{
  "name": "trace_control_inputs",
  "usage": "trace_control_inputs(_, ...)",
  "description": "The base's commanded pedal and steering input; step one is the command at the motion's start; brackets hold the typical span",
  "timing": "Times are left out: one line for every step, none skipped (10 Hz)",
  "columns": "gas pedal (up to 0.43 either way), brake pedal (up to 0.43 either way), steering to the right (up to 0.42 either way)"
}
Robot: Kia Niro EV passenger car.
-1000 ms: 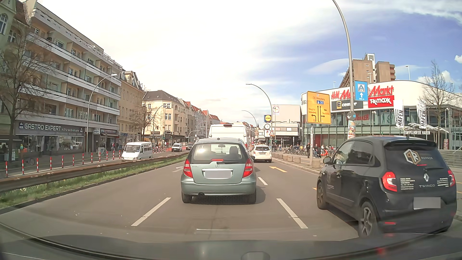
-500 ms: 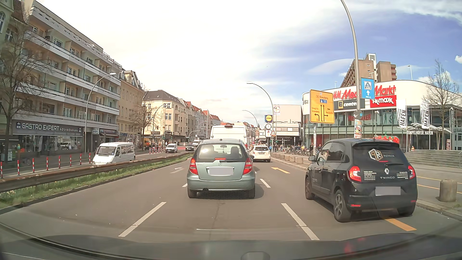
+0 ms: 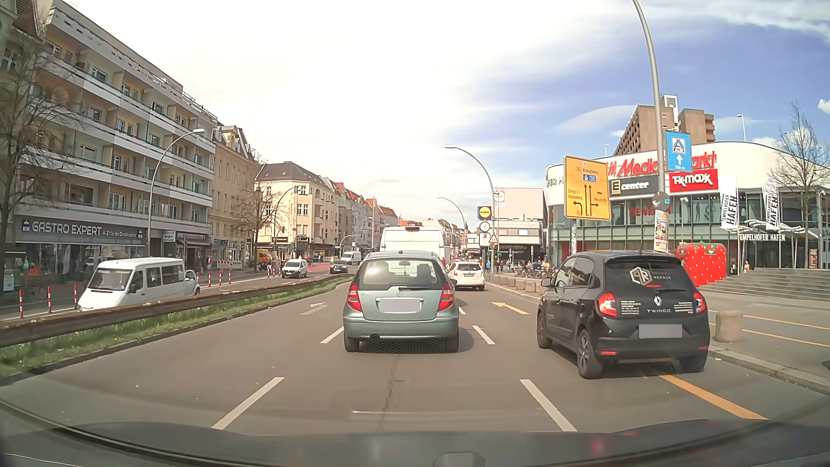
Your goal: Follow the waypoints while adhering to traffic rules and regulations
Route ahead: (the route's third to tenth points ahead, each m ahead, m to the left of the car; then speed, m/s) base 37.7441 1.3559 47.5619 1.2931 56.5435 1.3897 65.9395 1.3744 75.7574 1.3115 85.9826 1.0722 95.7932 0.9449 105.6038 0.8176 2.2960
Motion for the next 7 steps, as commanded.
trace_control_inputs(0.118, 0.0, -0.013)
trace_control_inputs(0.118, 0.0, -0.014)
trace_control_inputs(0.118, 0.0, -0.014)
trace_control_inputs(0.118, 0.0, -0.013)
trace_control_inputs(0.118, 0.0, -0.014)
trace_control_inputs(0.118, 0.0, -0.013)
trace_control_inputs(0.11, 0.0, -0.012)
